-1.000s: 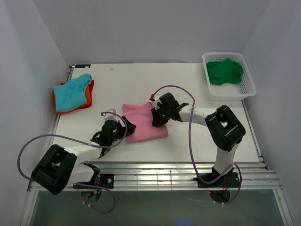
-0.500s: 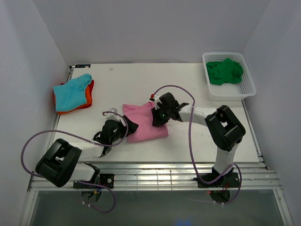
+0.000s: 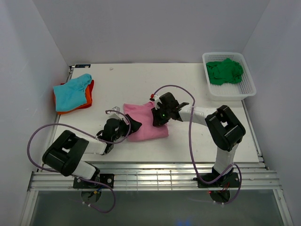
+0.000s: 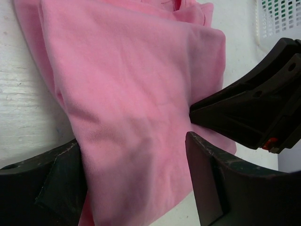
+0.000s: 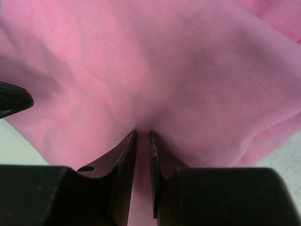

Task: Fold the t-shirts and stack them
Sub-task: Fold the tshirt

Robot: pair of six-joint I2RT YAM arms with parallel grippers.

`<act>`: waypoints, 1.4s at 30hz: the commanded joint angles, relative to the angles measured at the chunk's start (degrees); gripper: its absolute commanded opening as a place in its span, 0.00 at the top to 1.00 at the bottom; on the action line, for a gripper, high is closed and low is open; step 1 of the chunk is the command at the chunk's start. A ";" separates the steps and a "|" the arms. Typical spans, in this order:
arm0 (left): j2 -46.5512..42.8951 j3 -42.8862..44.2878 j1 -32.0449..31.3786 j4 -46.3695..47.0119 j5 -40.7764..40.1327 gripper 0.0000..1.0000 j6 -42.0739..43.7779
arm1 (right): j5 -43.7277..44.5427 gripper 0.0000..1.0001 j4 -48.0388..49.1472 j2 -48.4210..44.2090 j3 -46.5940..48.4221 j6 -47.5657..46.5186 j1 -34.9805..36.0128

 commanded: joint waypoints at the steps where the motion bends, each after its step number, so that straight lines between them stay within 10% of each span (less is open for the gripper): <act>1: 3.19 -0.18 -0.36 -4.46 2.33 0.15 -0.48 | 0.83 0.76 -1.12 -0.94 1.53 -0.63 0.00; 31: 16.20 6.07 -7.31 0.38 -1.00 0.20 -2.16 | -1.10 0.77 0.20 -1.12 0.92 -0.37 0.09; 35: 17.60 6.85 -7.31 0.38 -1.53 0.54 -1.37 | -1.45 0.77 0.73 -1.47 0.30 -0.37 0.09; 42: 22.09 9.40 -7.39 0.47 -1.18 0.78 -0.49 | -1.28 0.77 0.47 -2.09 -0.05 -0.63 0.26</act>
